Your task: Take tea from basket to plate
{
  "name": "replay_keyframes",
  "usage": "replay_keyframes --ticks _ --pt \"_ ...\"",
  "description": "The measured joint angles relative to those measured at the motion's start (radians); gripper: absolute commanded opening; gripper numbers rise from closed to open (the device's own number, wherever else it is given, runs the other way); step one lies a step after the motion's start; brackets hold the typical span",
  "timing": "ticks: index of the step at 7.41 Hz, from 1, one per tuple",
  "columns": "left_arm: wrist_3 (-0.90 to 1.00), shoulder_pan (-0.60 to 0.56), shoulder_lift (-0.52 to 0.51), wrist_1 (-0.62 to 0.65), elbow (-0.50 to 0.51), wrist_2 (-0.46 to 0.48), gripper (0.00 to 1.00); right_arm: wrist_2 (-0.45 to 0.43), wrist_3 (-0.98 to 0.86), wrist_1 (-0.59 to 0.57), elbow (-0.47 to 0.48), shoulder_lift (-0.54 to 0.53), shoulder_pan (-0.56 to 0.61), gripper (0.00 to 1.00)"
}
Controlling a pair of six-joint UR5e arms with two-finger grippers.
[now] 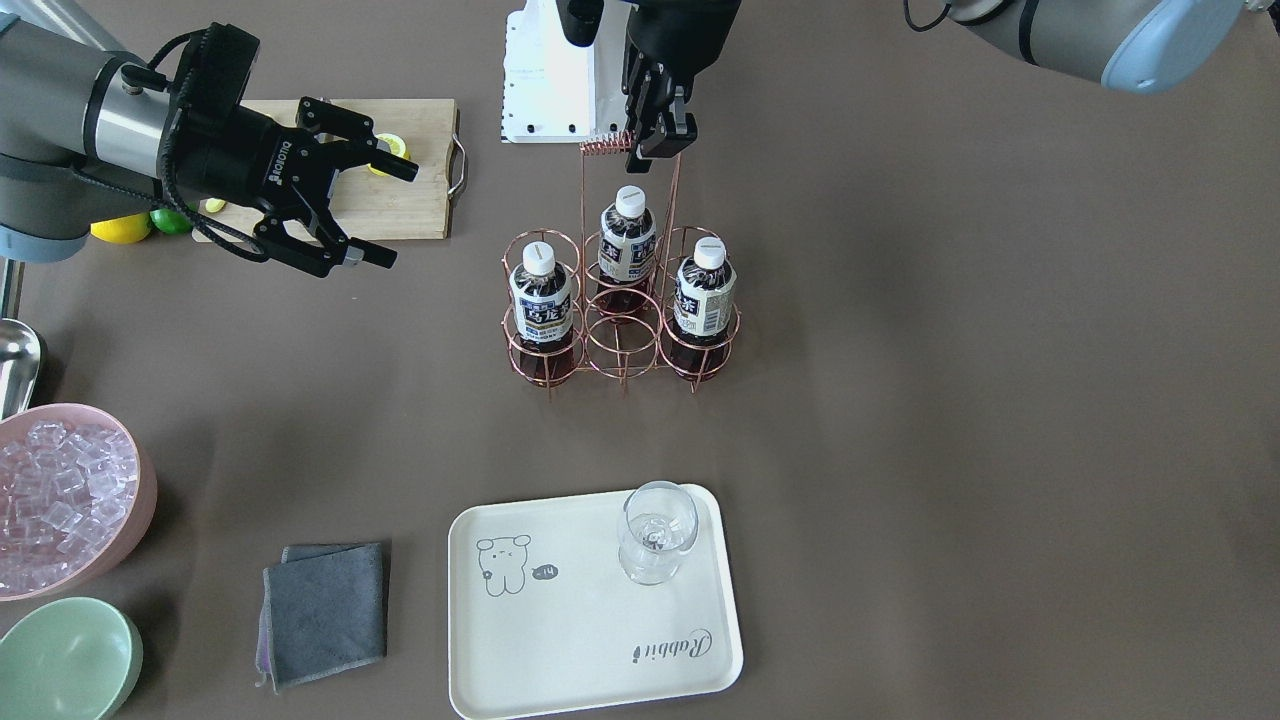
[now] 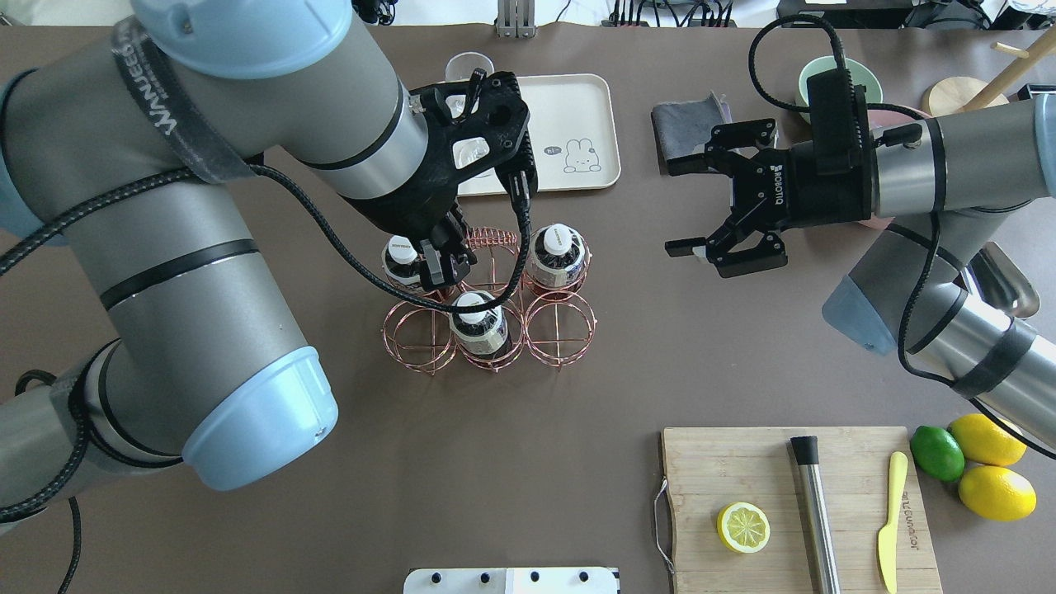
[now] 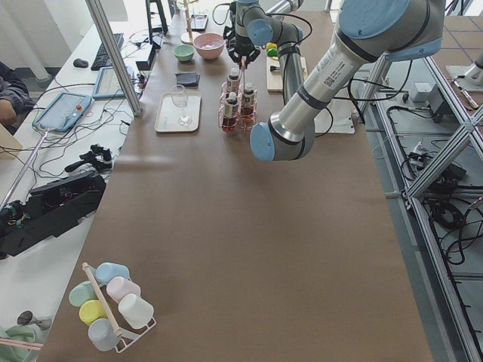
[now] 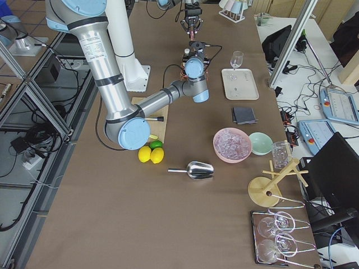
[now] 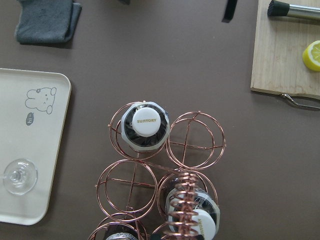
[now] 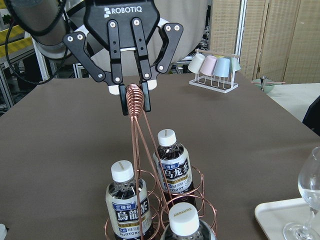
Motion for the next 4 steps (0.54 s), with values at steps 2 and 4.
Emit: replay_keyframes --ticks 2,4 --pt "0.000 0.000 0.000 0.001 0.000 0.000 0.00 -0.062 -0.040 0.001 -0.005 0.006 -0.050 1.00" --pt "0.000 -0.001 0.001 0.002 0.001 0.000 0.00 -0.144 -0.091 0.001 -0.034 0.038 -0.090 1.00"
